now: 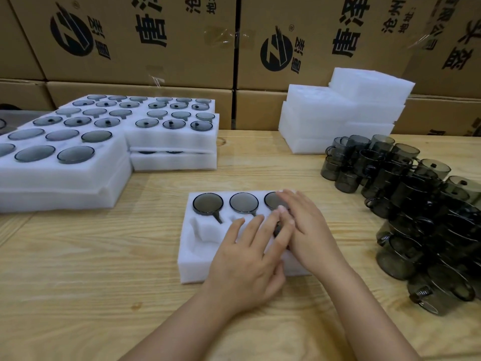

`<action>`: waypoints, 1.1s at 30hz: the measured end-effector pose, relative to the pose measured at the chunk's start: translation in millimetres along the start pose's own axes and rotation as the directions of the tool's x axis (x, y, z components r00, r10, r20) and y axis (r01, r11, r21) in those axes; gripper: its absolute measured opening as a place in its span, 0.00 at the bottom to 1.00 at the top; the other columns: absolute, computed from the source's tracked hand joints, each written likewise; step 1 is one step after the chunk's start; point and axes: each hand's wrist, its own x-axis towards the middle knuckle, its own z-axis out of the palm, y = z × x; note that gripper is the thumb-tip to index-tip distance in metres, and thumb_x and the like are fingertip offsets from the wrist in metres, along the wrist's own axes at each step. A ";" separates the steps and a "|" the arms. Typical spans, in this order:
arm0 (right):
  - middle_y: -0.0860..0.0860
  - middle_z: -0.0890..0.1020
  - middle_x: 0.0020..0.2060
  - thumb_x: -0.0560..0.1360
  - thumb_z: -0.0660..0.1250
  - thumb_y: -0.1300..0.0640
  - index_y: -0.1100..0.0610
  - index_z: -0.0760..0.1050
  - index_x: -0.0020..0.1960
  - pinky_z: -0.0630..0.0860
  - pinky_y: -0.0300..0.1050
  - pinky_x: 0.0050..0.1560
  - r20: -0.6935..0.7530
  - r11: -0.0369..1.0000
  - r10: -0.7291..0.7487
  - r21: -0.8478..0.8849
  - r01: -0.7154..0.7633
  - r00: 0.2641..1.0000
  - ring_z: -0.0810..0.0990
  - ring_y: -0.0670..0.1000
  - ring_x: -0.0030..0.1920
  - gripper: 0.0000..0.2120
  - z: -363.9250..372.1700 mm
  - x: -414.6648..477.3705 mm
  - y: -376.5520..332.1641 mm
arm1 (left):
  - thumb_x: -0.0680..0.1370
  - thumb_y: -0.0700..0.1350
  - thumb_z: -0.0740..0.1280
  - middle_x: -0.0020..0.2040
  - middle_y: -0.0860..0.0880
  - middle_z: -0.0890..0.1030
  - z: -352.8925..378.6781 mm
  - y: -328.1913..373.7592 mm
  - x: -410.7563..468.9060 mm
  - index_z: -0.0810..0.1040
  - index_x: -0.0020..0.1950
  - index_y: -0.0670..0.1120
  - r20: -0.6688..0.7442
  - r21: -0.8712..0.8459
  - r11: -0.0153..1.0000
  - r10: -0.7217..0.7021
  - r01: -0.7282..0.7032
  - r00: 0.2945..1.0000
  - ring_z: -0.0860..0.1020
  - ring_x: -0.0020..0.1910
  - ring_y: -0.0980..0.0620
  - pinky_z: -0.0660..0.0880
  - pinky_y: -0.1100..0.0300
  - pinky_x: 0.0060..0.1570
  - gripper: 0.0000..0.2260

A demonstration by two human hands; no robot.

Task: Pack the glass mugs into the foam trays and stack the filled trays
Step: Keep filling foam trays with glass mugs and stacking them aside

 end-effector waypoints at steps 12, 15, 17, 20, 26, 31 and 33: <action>0.65 0.75 0.48 0.75 0.64 0.58 0.67 0.72 0.53 0.65 0.59 0.52 -0.451 0.582 0.494 -0.464 -0.668 0.743 0.65 0.64 0.54 0.13 -44.8 -76.7 52.0 | 0.72 0.51 0.63 0.56 0.44 0.82 6.4 -9.7 5.3 0.80 0.62 0.44 0.094 0.104 0.994 -0.048 0.039 0.994 0.81 0.53 0.45 0.76 0.47 0.55 0.21; 0.61 0.75 0.46 0.73 0.62 0.66 0.64 0.73 0.50 0.64 0.54 0.49 -0.424 0.567 0.480 -0.518 -0.640 0.768 0.66 0.60 0.51 0.07 -42.4 -77.2 51.9 | 0.72 0.51 0.62 0.56 0.44 0.82 7.9 -12.4 6.0 0.81 0.60 0.45 0.087 0.110 0.993 -0.041 0.032 0.995 0.81 0.53 0.45 0.77 0.47 0.53 0.20; 0.58 0.77 0.46 0.72 0.61 0.68 0.62 0.75 0.51 0.62 0.54 0.51 -0.408 0.578 0.472 -0.526 -0.624 0.781 0.65 0.59 0.51 0.09 -40.0 -74.4 49.9 | 0.73 0.52 0.62 0.56 0.43 0.82 9.1 -15.8 7.0 0.82 0.59 0.45 0.078 0.113 0.993 -0.031 0.022 0.996 0.81 0.53 0.45 0.77 0.47 0.54 0.19; 0.54 0.79 0.45 0.72 0.66 0.64 0.58 0.76 0.52 0.57 0.50 0.49 -0.386 0.668 0.376 -0.517 -0.535 0.842 0.67 0.57 0.50 0.09 -33.2 -70.5 45.2 | 0.74 0.51 0.61 0.56 0.43 0.82 10.7 -21.7 8.2 0.82 0.57 0.45 0.064 0.118 0.993 -0.019 0.012 0.998 0.81 0.54 0.46 0.77 0.47 0.55 0.18; 0.56 0.79 0.43 0.63 0.77 0.59 0.59 0.80 0.44 0.61 0.53 0.46 -0.408 0.833 0.145 -0.442 -0.334 0.902 0.73 0.61 0.46 0.11 -16.7 -71.0 42.5 | 0.75 0.51 0.61 0.57 0.43 0.82 14.2 -24.8 7.2 0.82 0.58 0.45 0.039 0.134 0.991 -0.004 -0.001 0.999 0.81 0.54 0.46 0.77 0.48 0.56 0.17; 0.61 0.75 0.58 0.64 0.78 0.56 0.59 0.81 0.40 0.69 0.55 0.54 -0.368 0.911 0.220 -0.253 -0.325 0.903 0.70 0.65 0.54 0.09 -14.2 -68.7 53.9 | 0.75 0.50 0.62 0.57 0.43 0.82 17.0 -26.0 4.5 0.82 0.58 0.44 -0.004 0.141 0.990 0.030 -0.029 1.000 0.81 0.54 0.46 0.77 0.47 0.55 0.17; 0.60 0.73 0.61 0.65 0.78 0.52 0.58 0.81 0.39 0.67 0.51 0.56 -0.332 0.915 0.284 -0.188 -0.358 0.900 0.71 0.64 0.58 0.11 -13.2 -67.1 58.4 | 0.76 0.50 0.61 0.57 0.43 0.82 17.6 -25.1 3.7 0.82 0.58 0.44 -0.017 0.151 0.988 0.034 -0.031 0.999 0.81 0.54 0.46 0.76 0.47 0.56 0.17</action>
